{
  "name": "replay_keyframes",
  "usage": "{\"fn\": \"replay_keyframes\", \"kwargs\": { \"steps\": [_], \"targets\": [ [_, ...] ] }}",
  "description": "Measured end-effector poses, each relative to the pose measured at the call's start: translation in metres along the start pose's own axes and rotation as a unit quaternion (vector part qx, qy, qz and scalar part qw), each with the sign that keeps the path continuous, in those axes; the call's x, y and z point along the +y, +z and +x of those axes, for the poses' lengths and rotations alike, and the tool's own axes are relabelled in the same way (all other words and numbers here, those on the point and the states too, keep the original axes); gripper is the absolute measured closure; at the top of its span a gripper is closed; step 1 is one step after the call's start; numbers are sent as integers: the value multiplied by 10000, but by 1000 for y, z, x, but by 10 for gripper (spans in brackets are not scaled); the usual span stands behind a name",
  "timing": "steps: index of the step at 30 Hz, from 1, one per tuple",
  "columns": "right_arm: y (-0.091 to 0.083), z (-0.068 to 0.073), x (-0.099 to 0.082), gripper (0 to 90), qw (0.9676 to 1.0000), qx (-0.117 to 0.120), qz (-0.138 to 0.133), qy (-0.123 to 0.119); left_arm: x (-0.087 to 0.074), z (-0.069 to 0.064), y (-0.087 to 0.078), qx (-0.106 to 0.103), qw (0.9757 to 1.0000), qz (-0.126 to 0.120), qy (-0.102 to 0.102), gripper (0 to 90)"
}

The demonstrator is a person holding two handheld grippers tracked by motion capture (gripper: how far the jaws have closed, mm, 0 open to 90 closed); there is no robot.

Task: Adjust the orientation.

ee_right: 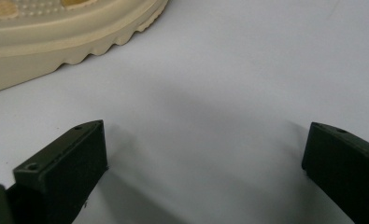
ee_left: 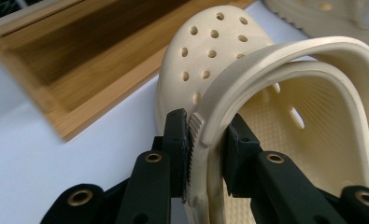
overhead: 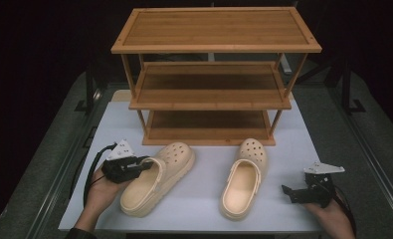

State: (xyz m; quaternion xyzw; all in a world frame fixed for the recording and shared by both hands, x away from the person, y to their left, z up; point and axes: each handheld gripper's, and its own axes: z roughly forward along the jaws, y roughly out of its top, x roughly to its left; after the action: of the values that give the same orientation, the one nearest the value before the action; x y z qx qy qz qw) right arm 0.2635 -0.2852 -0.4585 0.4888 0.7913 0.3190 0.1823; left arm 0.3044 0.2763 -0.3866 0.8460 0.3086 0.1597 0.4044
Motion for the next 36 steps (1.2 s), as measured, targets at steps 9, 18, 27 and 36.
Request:
{"fn": "replay_keyframes", "kwargs": {
  "steps": [9,18,27,36],
  "targets": [
    [0,0,0,0,10000,1,0,0,-13,19,-8,320,9991,101,-263,736],
    [0,0,0,0,10000,3,-5,-4,-15,15,-5,235,9993,51,-294,696],
    [0,0,0,0,10000,2,-7,-5,-18,19,-10,26,9984,-89,-555,548],
    [0,0,0,0,10000,3,-6,-4,-28,25,-34,88,9975,-202,-672,434]
  ]
}}
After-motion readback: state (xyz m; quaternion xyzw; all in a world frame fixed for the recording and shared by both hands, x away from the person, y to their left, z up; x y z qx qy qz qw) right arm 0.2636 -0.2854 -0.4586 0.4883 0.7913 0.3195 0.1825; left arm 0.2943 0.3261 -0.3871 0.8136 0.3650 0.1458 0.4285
